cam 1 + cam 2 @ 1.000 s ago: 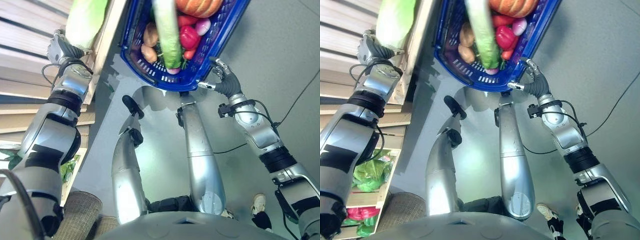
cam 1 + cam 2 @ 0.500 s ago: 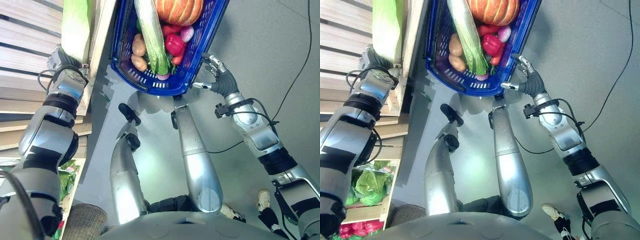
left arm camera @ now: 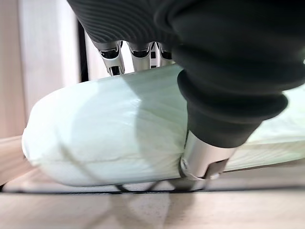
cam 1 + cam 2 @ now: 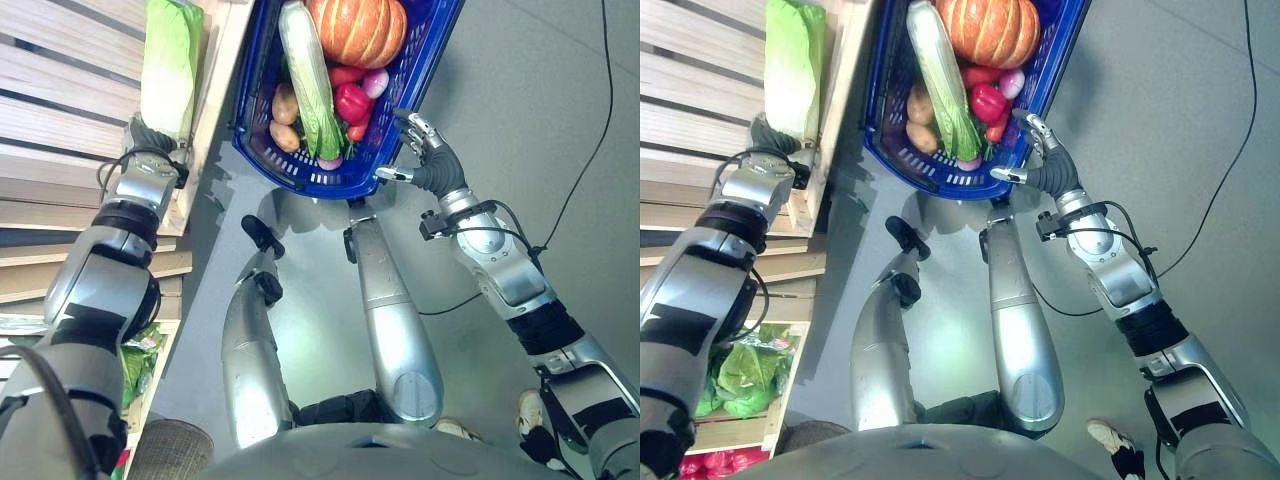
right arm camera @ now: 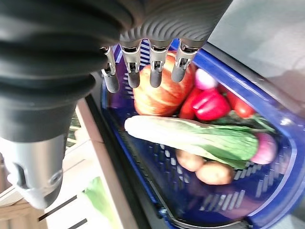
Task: Pick up fruits and vegetables into the basket
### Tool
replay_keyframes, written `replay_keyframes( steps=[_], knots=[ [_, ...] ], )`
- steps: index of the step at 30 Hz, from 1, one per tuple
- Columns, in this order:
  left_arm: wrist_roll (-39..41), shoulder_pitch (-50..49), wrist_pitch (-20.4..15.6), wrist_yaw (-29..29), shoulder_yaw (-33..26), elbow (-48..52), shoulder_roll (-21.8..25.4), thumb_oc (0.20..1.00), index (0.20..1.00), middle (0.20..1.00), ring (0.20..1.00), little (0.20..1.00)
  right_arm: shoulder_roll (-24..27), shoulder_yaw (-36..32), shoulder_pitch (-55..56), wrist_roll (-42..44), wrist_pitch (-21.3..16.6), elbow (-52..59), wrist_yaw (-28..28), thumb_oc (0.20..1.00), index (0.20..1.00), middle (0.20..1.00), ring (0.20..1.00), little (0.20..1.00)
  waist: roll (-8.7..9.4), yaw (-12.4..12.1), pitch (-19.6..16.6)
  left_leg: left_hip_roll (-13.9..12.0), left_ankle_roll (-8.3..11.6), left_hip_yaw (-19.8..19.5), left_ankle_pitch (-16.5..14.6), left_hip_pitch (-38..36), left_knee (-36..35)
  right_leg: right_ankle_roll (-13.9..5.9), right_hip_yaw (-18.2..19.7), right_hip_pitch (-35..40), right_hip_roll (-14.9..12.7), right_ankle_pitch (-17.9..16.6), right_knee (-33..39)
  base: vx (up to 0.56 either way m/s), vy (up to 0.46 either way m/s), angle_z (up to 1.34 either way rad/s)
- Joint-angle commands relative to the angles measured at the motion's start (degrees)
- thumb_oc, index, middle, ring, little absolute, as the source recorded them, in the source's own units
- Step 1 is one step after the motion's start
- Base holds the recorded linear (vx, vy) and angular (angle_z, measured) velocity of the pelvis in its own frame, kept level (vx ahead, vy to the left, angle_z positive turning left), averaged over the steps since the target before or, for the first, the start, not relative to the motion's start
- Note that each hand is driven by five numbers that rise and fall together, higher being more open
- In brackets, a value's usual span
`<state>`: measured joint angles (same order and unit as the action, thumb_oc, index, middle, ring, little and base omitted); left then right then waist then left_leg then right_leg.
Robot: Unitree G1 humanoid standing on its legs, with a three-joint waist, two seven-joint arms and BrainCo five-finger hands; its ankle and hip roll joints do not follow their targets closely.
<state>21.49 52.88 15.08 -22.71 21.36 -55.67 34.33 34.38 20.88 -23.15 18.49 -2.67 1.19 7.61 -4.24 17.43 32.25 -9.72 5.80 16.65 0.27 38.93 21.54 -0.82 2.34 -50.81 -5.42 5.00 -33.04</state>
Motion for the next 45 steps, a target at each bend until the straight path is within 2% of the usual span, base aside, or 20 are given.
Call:
replay_keyframes(
  steps=[1, 5, 7, 10, 11, 12, 17, 21, 26, 29, 33, 38, 45],
  knots=[
    [5.81, -6.55, -3.18, 0.83, -2.01, 2.12, -7.74, 0.200, 0.200, 0.200, 0.200, 0.200, -1.50, -1.21, 3.43, -1.29, -3.71, 5.75, -2.65, 1.000, 1.000, 1.000, 1.000, 1.000, 2.40, -0.43, -2.45, 1.67, 0.11, -0.05, -3.48, 1.81, 5.08, -1.99, -1.03, 1.90, 0.70, 2.91, 0.54, 0.00, 0.036, 0.09],
    [5.57, -9.82, -6.10, -0.22, -3.97, 4.59, -5.89, 0.200, 0.200, 0.200, 0.200, 0.200, -0.15, -2.22, 4.40, 1.44, -4.17, 7.29, -5.47, 1.000, 1.000, 1.000, 1.000, 1.000, 2.32, -1.39, -2.45, 1.94, 0.03, -0.41, -3.40, -2.65, 3.98, -1.99, -2.03, 6.57, -0.54, 2.93, 1.90, -0.01, 0.039, 0.10],
    [4.67, -11.24, -8.57, -1.13, -4.98, 5.84, -5.04, 0.200, 0.200, 0.200, 0.200, 0.200, 0.58, -2.62, 4.29, 0.96, -4.86, 7.98, -5.70, 1.000, 1.000, 1.000, 1.000, 1.000, 2.18, -2.03, -2.45, 2.18, -0.03, -0.77, -3.43, -5.00, 3.44, -2.04, -2.54, 8.99, -1.17, 2.95, 2.55, -0.02, 0.032, 0.12],
    [3.95, -12.54, -10.46, -1.97, -5.75, 7.53, -4.26, 0.200, 0.200, 0.200, 0.200, 0.200, 1.17, -3.06, 3.95, 1.32, -4.38, 8.95, -6.23, 1.000, 1.000, 1.000, 1.000, 1.000, 2.04, -2.59, -2.45, 2.49, -0.13, -1.06, -3.45, -7.51, 2.78, -2.07, -3.08, 11.75, -1.81, 2.94, 3.44, -0.01, 0.027, 0.12],
    [3.09, -13.20, -11.90, -2.25, -6.11, 8.26, -3.79, 0.200, 0.200, 0.200, 0.200, 0.200, 1.45, -3.36, 3.43, 1.71, -4.23, 9.26, -6.38, 1.000, 1.000, 1.000, 1.000, 1.000, 2.03, -3.02, -2.45, 2.65, -0.19, -1.28, -3.58, -8.77, 2.60, -2.09, -3.41, 13.19, -2.09, 2.97, 3.80, -0.09, -0.002, 0.10],
    [1.55, -13.78, -13.31, -2.70, -6.50, 9.32, -3.07, 0.200, 0.200, 0.200, 0.200, 0.200, 1.78, -3.68, 2.44, 2.96, -3.81, 9.85, -7.00, 1.000, 1.000, 1.000, 1.000, 1.000, 2.00, -3.59, -2.45, 2.64, -0.80, -0.84, -1.99, -9.22, 1.79, -1.76, -4.08, 13.90, -2.46, 1.12, 5.01, -0.08, -0.006, 0.07],
    [-4.54, -16.24, -18.02, -3.53, -6.03, 13.37, -1.68, 0.200, 0.200, 0.200, 0.200, 0.200, 1.13, -4.22, -0.39, 7.89, -2.57, 11.71, -8.55, 1.000, 1.000, 1.000, 1.000, 1.000, 2.03, -5.46, -2.45, 3.08, -0.97, -1.74, -2.28, -12.77, 1.04, -1.91, -5.33, 18.30, -3.19, 0.84, 6.41, -0.02, -0.018, 0.11],
    [-9.66, -18.05, -21.35, -3.75, -4.78, 19.14, 0.00, 0.200, 0.200, 0.200, 0.200, 0.200, -0.42, -4.22, -3.40, 12.97, -0.68, 12.65, -7.64, 1.000, 1.000, 1.000, 1.000, 1.000, 2.25, -7.50, -2.45, 3.34, -1.27, -2.56, -2.68, -15.50, 0.63, -2.07, -6.52, 22.03, -3.91, 0.62, 7.51, -0.01, -0.055, 0.12],
    [-15.34, -19.93, -22.37, -3.94, -3.32, 28.01, 1.98, 0.200, 0.200, 0.200, 0.200, 0.200, -4.97, -4.05, -6.99, 17.28, -0.52, 12.54, -2.82, 1.000, 1.000, 1.000, 1.000, 1.000, 3.03, -10.18, -2.47, 3.77, -1.75, -3.70, -3.49, -19.05, 0.44, -2.25, -8.43, 27.20, -4.61, 0.37, 9.05, 0.01, -0.094, 0.21],
    [-17.98, -20.72, -22.18, -4.13, -2.60, 33.39, 2.57, 0.200, 0.200, 0.200, 0.200, 0.200, -8.15, -2.73, -8.88, 19.16, 0.11, 11.90, 0.38, 1.000, 1.000, 1.000, 1.000, 1.000, 3.33, -11.83, -3.78, 4.12, -2.08, -4.38, -3.72, -21.07, -0.05, -2.43, -9.57, 29.94, -5.07, 0.18, 10.09, 0.05, -0.069, 0.09],
    [-22.91, -20.28, -22.05, -4.60, -0.71, 36.85, 2.62, 0.200, 0.200, 0.200, 0.200, 0.200, -10.60, -1.32, -10.61, 23.95, 0.82, 10.90, 2.02, 1.000, 1.000, 1.000, 1.000, 1.000, 3.55, -13.14, -5.30, 4.27, -2.21, -5.12, -3.81, -23.00, -0.95, -2.54, -10.60, 32.66, -5.26, -0.06, 11.63, 0.06, -0.065, 0.23],
    [-27.12, -18.96, -21.82, -3.95, 2.77, 40.54, 1.07, 0.200, 0.200, 0.200, 0.200, 0.200, -15.40, 1.26, -12.33, 31.16, -0.31, 6.81, 6.65, 1.000, 1.000, 1.000, 1.000, 1.000, 4.44, -15.26, -7.58, 4.20, -2.36, -6.06, -4.26, -26.11, -1.77, -2.77, -12.40, 37.52, -5.45, -0.80, 14.38, 0.11, -0.099, 0.17],
    [-33.72, -17.39, -20.42, -3.29, 7.85, 42.61, -1.48, 0.200, 0.200, 0.200, 0.200, 0.200, -20.66, 3.30, -12.96, 37.90, -1.63, 0.48, 12.16, 1.000, 1.000, 1.000, 1.000, 1.000, 5.41, -16.89, -9.84, 4.27, -2.60, -6.65, -5.68, -29.11, -2.36, -3.30, -13.54, 41.73, -5.67, -1.09, 16.64, 0.10, -0.058, 0.10]
  ],
)
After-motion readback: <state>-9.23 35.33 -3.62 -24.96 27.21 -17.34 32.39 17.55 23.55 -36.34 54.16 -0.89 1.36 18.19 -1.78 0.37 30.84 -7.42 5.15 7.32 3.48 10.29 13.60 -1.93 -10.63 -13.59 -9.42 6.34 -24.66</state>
